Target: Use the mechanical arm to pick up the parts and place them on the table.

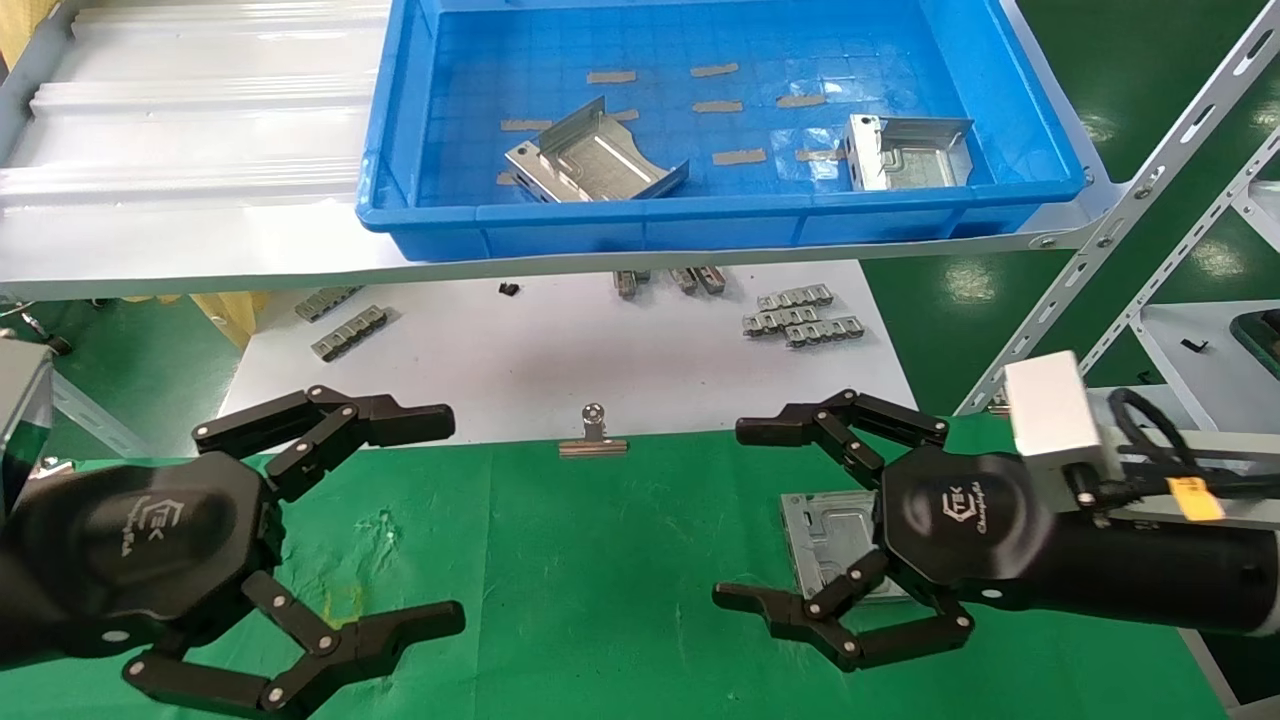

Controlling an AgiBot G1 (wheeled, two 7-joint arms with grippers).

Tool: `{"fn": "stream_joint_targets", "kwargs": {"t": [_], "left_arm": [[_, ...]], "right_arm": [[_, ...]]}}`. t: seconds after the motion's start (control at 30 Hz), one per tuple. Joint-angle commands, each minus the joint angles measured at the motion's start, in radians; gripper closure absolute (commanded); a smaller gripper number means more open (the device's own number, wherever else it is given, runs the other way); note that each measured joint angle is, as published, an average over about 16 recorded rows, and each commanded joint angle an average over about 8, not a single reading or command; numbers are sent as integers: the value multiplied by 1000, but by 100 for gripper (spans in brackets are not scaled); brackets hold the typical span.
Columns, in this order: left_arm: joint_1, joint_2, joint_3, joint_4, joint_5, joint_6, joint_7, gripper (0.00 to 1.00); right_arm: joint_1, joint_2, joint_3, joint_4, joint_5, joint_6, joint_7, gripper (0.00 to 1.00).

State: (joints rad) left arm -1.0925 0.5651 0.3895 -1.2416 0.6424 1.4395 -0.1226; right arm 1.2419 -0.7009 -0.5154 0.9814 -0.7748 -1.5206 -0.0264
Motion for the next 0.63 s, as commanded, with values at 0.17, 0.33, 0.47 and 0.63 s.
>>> {"fn": "stream_joint_targets", "kwargs": {"t": [0.17,0.33,0.47,0.63], "left_arm": [[0,0,0,0,0,0,0,0],[0,0,0,0,0,0,0,0],[0,0,0,0,0,0,0,0],[0,0,0,0,0,0,0,0]], "right_arm": [[-68,37,96,123,18,10,87,0],[-124,67,175,225,33,19,159,0],[-161,86,228,293,43,23,205,0],[-184,98,263,340,49,25,231,0]]}}
